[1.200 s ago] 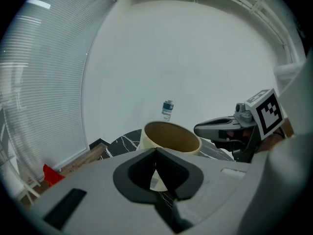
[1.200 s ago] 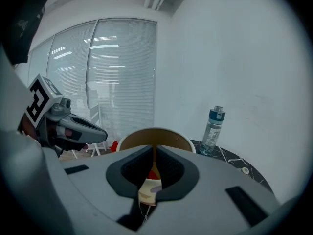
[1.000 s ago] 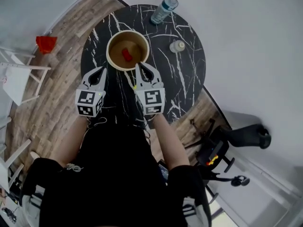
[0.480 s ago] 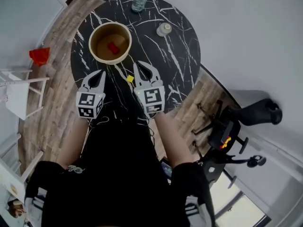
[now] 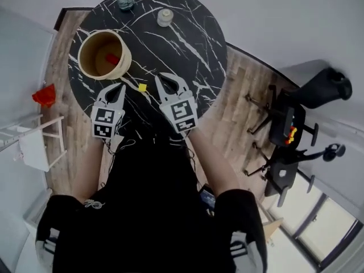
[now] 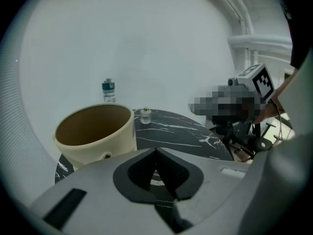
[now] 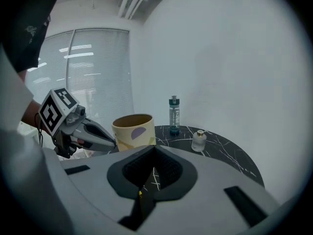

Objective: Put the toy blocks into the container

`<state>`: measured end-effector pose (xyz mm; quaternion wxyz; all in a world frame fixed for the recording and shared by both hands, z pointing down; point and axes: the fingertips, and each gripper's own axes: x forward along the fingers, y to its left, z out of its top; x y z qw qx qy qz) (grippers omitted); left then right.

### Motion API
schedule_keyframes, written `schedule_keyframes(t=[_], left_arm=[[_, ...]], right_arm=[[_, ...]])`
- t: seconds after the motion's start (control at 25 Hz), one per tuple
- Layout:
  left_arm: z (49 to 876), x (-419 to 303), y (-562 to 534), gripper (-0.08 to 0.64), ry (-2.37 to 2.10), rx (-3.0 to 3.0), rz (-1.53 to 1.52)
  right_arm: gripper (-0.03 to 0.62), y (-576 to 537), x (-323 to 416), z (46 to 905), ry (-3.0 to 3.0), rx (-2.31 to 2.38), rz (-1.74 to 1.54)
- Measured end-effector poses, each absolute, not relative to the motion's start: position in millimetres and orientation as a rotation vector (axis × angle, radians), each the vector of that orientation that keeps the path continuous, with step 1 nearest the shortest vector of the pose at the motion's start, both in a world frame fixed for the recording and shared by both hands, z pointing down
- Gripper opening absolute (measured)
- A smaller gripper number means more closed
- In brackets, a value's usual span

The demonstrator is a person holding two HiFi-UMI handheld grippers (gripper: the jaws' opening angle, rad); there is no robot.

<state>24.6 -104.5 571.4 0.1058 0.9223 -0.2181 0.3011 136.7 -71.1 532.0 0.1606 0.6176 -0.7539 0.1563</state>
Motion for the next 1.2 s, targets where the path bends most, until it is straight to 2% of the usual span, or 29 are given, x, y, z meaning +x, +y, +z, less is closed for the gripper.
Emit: schedule_keyframes(t=[0.68, 0.88, 1.2], left_arm=[[654, 69, -52, 0.005, 0.142, 2.881, 1.646], [675, 80, -50, 0.119, 0.326, 2.877, 1.781], [713, 83, -46, 0.207, 0.498, 2.808, 1.947]], right_arm=[[-0.003, -10, 166, 588, -2.05, 1.885, 0.683], [-0.003, 3, 174, 596, -2.011, 1.936, 0.717], [-0.003, 26, 184, 606, -1.948, 1.998, 0.765]])
